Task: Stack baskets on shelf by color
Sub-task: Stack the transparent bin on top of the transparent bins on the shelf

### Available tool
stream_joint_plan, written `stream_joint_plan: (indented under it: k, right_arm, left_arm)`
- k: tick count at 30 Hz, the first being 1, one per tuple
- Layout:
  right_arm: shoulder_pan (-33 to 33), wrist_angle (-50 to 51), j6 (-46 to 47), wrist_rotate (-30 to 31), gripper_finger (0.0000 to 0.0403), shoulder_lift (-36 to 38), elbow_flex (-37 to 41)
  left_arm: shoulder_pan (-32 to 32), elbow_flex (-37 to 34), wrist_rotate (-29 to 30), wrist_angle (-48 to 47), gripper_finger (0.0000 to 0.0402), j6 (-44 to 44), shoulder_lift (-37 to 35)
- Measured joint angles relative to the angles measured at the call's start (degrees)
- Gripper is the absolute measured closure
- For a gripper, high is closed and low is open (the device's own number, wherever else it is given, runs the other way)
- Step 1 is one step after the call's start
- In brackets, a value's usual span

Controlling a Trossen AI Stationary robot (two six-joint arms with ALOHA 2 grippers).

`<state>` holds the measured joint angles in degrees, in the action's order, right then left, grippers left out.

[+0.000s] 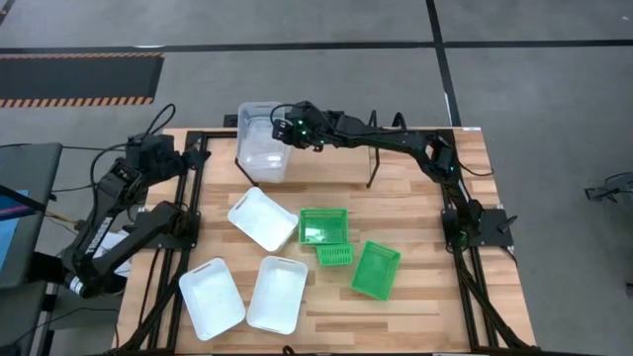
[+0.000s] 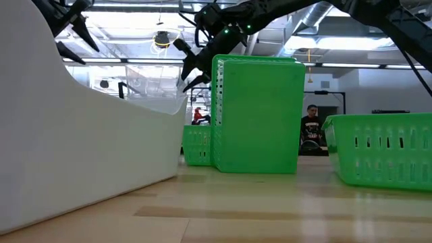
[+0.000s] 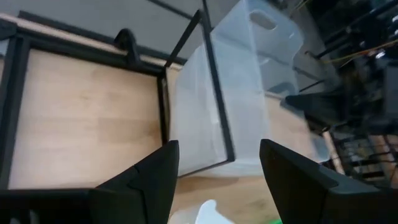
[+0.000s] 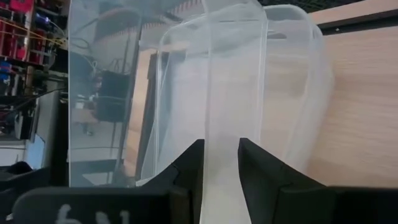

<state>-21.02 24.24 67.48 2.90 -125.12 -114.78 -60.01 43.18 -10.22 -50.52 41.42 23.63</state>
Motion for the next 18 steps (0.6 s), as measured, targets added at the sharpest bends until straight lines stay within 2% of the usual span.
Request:
stream_joint_plan:
  k: [13,18]
  right_arm:
    - [0.5,1.2,2.4,2.3,0.0294,0.0,0.0]
    - [1.6,1.1,5.3,6.1,0.0309,0.0,0.0]
  left_arm:
    - [0.0,0.0,-0.7,0.7,0.0189,-1.5,4.9]
    - [0.0,0.0,-0.3,1.5,0.0189,-1.5,5.0]
